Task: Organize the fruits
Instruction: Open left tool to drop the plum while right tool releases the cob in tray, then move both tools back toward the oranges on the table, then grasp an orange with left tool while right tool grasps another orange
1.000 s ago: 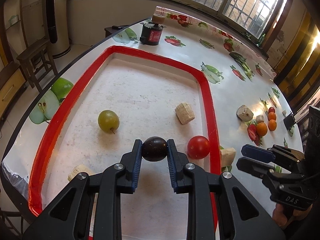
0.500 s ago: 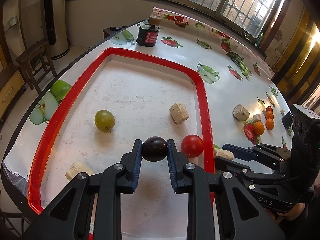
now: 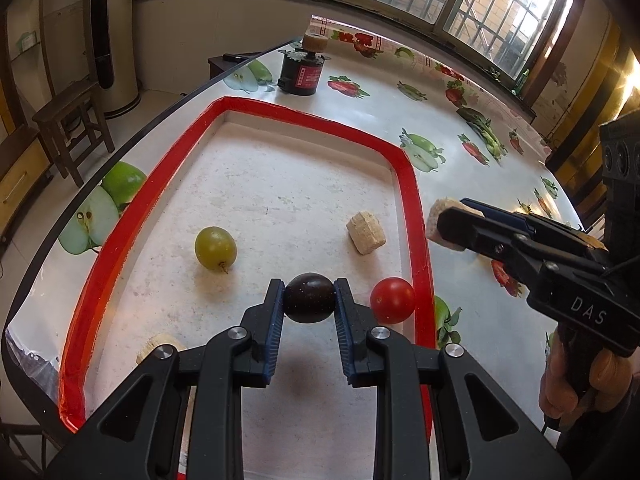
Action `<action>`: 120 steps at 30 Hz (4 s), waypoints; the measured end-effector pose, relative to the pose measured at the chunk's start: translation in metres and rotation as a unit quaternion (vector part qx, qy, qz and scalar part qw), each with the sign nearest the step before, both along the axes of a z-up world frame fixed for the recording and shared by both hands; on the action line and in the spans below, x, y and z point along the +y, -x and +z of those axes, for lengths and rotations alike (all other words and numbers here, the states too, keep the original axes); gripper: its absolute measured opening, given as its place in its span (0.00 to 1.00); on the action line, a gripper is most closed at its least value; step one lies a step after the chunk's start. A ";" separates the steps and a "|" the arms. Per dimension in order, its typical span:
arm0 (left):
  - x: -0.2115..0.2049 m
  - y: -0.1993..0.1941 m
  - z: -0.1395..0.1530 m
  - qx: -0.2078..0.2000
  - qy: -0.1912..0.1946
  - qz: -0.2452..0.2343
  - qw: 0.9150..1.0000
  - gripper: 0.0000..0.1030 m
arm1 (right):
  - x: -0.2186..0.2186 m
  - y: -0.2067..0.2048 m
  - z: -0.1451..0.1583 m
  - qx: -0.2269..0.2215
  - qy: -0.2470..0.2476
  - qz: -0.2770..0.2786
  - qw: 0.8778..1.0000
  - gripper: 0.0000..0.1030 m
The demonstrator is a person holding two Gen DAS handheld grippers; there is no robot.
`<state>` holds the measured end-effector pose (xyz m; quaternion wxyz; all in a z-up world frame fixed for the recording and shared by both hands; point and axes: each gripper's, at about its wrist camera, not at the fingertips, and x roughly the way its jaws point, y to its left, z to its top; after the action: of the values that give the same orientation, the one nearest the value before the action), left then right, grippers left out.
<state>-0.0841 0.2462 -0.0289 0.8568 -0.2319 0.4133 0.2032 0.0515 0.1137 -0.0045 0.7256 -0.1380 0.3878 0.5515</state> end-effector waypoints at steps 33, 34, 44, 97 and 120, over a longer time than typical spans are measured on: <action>0.015 -0.018 -0.008 0.041 0.001 0.043 0.998 0.31 | 0.041 -0.031 -0.022 0.030 0.015 -0.008 0.999 0.42; 0.013 -0.017 -0.005 0.038 -0.004 0.044 0.998 0.38 | 0.037 -0.030 -0.020 0.029 0.012 -0.008 0.999 0.43; -0.007 -0.005 0.019 0.019 -0.031 0.041 0.999 0.44 | -0.014 -0.012 0.000 0.021 -0.005 -0.020 1.000 0.48; -0.142 -0.083 0.017 0.018 -0.026 -0.101 0.994 0.61 | -0.271 -0.074 -0.027 0.029 0.015 -0.254 0.967 0.49; -0.169 -0.171 -0.012 0.032 0.008 -0.174 0.984 0.60 | -0.238 -0.154 -0.042 0.033 0.038 -0.280 0.959 0.44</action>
<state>0.0872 0.0769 -0.0412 0.8636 -0.1565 0.4761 0.0554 0.2059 -0.1242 -0.0470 0.8320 -0.0333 0.4551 0.3156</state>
